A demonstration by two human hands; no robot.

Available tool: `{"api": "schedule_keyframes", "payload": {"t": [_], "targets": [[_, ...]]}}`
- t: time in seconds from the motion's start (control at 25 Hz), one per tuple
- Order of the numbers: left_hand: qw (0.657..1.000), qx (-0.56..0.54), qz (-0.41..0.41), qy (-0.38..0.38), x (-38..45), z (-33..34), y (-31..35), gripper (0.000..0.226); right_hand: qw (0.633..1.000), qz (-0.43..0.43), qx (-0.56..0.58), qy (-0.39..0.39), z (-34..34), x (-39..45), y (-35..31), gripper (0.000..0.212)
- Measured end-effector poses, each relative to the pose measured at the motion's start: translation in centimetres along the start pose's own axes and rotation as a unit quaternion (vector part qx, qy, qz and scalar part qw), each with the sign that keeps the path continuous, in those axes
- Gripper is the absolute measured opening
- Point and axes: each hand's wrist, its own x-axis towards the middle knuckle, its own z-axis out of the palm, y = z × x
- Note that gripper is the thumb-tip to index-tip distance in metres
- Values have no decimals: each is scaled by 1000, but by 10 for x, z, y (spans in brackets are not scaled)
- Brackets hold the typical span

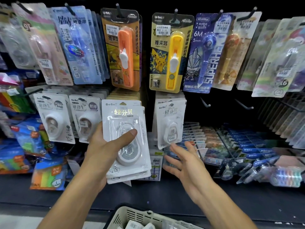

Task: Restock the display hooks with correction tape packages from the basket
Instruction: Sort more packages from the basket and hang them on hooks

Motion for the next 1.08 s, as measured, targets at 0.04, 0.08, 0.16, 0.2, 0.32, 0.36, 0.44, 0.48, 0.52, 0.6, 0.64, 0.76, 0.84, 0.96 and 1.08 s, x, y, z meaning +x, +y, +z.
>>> {"api": "schedule_keyframes", "payload": {"t": [0.04,0.08,0.16,0.2,0.32,0.36,0.44,0.48,0.52,0.6,0.64,0.76,0.84,0.96,1.08], "targets": [[1000,0,0,-1,-1,2,-1,62,999,-19,-39,-32,4,-3,0,71],[1000,-1,1,-3,-2,6,-3,65,992,-45,-91,-71,9,-6,1,69],[1000,1,3,-18,-5,15,-7,67,963,-115,-208,-126,21,-16,3,59],[1000,1,0,-30,-6,18,-8,68,951,-150,-245,-118,26,-19,3,54],[996,-32,-22,-86,-5,15,-8,71,973,-160,-149,-70,25,-16,-4,42],[993,-52,-33,-98,-4,12,-7,75,984,-141,-87,-62,21,-13,-9,41],[994,-58,-38,-89,-2,7,-4,77,990,-124,-61,-31,9,-10,-22,35],[996,-44,-30,-65,-1,6,-3,74,989,-125,-80,-14,4,-9,-25,28],[999,-36,-22,-34,1,4,-2,67,987,-131,-98,4,0,-9,-25,22],[999,-48,-10,15,5,-2,0,56,980,-151,-129,23,-5,-11,-18,17],[998,-57,-3,26,6,-5,2,53,976,-162,-146,24,-5,-11,-13,17],[998,-58,11,29,6,-6,8,51,978,-155,-140,16,-1,-13,-5,21],[998,-53,16,27,4,-4,8,53,989,-117,-94,-4,2,-14,-4,20],[998,-51,18,23,3,-6,7,56,991,-101,-83,-5,1,-10,1,16],[998,-54,15,15,2,-6,8,65,994,-42,-93,45,-4,0,2,25]]}}
